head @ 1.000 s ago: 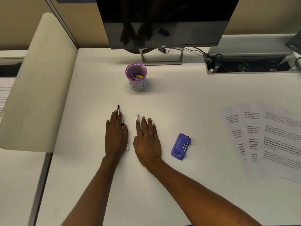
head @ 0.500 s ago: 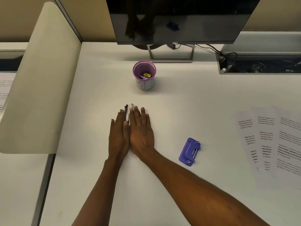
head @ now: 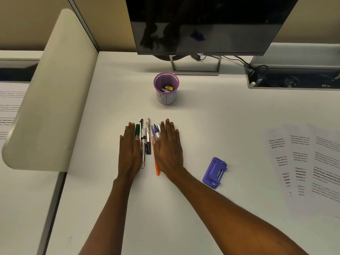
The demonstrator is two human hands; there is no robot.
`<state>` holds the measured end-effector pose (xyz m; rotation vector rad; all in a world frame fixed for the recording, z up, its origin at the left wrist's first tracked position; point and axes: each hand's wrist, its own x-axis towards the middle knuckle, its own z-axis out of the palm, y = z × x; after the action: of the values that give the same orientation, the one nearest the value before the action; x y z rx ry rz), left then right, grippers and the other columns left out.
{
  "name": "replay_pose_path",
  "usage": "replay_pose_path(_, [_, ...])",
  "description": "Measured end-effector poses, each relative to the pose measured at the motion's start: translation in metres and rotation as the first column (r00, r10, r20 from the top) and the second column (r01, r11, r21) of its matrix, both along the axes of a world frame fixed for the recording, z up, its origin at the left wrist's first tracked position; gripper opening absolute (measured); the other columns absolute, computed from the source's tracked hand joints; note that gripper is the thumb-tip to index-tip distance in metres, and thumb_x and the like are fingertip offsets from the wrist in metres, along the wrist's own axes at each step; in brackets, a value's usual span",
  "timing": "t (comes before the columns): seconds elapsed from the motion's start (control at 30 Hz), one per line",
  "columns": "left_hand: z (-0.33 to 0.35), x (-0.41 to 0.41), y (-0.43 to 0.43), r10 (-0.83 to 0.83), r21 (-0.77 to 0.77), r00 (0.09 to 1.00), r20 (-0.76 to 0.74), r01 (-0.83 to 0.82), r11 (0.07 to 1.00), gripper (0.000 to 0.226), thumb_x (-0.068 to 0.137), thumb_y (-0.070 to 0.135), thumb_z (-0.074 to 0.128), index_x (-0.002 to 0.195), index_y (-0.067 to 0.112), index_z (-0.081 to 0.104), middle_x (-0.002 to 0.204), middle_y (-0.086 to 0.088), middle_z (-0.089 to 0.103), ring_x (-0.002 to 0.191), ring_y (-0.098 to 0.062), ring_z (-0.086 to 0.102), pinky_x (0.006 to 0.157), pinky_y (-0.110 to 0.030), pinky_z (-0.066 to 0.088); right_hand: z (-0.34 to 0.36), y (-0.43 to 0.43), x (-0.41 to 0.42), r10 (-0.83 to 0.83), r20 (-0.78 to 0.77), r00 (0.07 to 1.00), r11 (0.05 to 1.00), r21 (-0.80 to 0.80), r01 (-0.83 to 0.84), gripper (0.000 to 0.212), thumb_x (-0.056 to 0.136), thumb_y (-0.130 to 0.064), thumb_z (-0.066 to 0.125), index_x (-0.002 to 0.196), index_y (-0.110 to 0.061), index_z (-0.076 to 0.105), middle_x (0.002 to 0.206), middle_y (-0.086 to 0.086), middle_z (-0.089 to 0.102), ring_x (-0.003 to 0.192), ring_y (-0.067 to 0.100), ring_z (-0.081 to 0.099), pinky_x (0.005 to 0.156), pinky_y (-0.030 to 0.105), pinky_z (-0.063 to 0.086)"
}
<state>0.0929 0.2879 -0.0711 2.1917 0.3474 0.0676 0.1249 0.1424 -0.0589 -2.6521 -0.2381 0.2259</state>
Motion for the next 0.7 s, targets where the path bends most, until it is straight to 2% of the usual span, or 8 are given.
replay_pose_path(0.1, [0.000, -0.005, 0.006, -0.019, 0.047, 1.000, -0.016, 0.020, 0.999, 0.062, 0.107, 0.042, 0.023, 0.165, 0.019, 0.020, 0.174, -0.002, 0.019, 0.157, -0.002, 0.010, 0.131, -0.026, -0.003, -0.007, -0.016, -0.012, 0.021, 0.024, 1.000, 0.999, 0.028, -0.021, 0.063, 0.107, -0.030, 0.038, 0.162, -0.010, 0.014, 0.170, 0.011, 0.008, 0.158, 0.026, 0.006, 0.129, 0.046, 0.012])
replay_pose_path(0.2, [0.000, -0.012, 0.004, -0.065, 0.107, 0.997, -0.034, 0.068, 0.992, 0.064, 0.107, 0.043, 0.021, 0.166, 0.019, 0.019, 0.174, -0.002, 0.019, 0.161, -0.008, 0.009, 0.133, -0.032, -0.003, -0.015, -0.026, -0.027, 0.083, 0.034, 0.996, 0.996, -0.033, -0.082, 0.066, 0.107, -0.035, 0.038, 0.162, -0.012, 0.010, 0.171, 0.009, 0.007, 0.158, 0.025, 0.004, 0.129, 0.046, 0.011])
replay_pose_path(0.3, [-0.002, -0.022, -0.002, -0.123, 0.193, 0.990, -0.065, 0.134, 0.972, 0.062, 0.109, 0.044, 0.019, 0.167, 0.021, 0.017, 0.175, 0.002, 0.017, 0.161, -0.005, 0.006, 0.133, -0.038, -0.004, -0.021, -0.026, -0.041, 0.117, 0.052, 0.992, 0.988, -0.109, -0.111, 0.068, 0.105, -0.043, 0.030, 0.163, -0.013, 0.008, 0.171, 0.007, 0.008, 0.159, 0.024, 0.004, 0.128, 0.048, 0.009])
replay_pose_path(0.37, [-0.003, -0.027, -0.004, -0.152, 0.234, 0.985, -0.081, 0.167, 0.958, 0.062, 0.109, 0.045, 0.017, 0.167, 0.022, 0.015, 0.175, 0.003, 0.015, 0.161, -0.005, 0.004, 0.134, -0.041, -0.004, -0.022, -0.020, -0.045, 0.108, 0.051, 0.993, 0.986, -0.134, -0.100, 0.071, 0.104, -0.046, 0.033, 0.163, -0.013, 0.009, 0.171, 0.008, 0.011, 0.158, 0.024, 0.006, 0.128, 0.049, 0.007])
replay_pose_path(0.47, [-0.001, -0.029, -0.003, -0.158, 0.223, 0.983, -0.094, 0.175, 0.959, 0.063, 0.109, 0.046, 0.016, 0.167, 0.022, 0.014, 0.175, 0.003, 0.015, 0.161, -0.005, 0.003, 0.133, -0.040, -0.007, -0.020, -0.009, -0.046, 0.071, 0.028, 0.997, 0.988, -0.140, -0.067, 0.074, 0.104, -0.047, 0.037, 0.163, -0.012, 0.008, 0.171, 0.009, 0.007, 0.158, 0.026, 0.003, 0.128, 0.051, 0.004])
replay_pose_path(0.7, [0.007, -0.028, -0.005, -0.141, 0.192, 0.983, -0.118, 0.161, 0.968, 0.067, 0.107, 0.048, 0.014, 0.167, 0.020, 0.012, 0.176, 0.000, 0.012, 0.161, -0.009, 0.003, 0.133, -0.040, -0.006, -0.013, -0.009, -0.047, 0.063, -0.003, 0.998, 0.994, -0.092, -0.063, 0.073, 0.106, -0.048, 0.029, 0.162, -0.012, 0.000, 0.171, 0.010, -0.001, 0.158, 0.025, -0.004, 0.128, 0.049, 0.001])
